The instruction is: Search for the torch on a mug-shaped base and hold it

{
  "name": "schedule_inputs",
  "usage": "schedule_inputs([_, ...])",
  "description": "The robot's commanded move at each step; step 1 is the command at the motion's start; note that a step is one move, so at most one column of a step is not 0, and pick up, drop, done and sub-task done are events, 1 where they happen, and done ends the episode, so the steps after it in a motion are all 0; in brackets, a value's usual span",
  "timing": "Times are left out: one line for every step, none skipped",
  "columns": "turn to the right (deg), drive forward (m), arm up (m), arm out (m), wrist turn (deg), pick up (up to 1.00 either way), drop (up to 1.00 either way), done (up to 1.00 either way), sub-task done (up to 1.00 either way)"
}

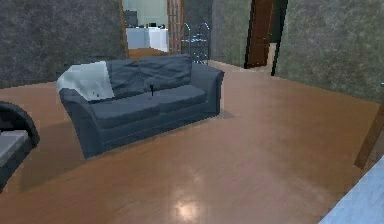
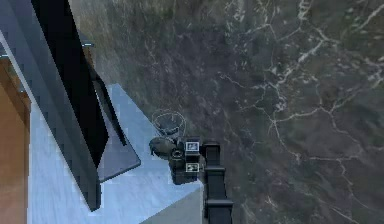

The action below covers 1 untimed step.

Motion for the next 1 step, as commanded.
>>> schedule_inputs([0.0, 0.00, 0.00, 0.00, 0.0, 0.00, 0.00, 1.00, 0.00])
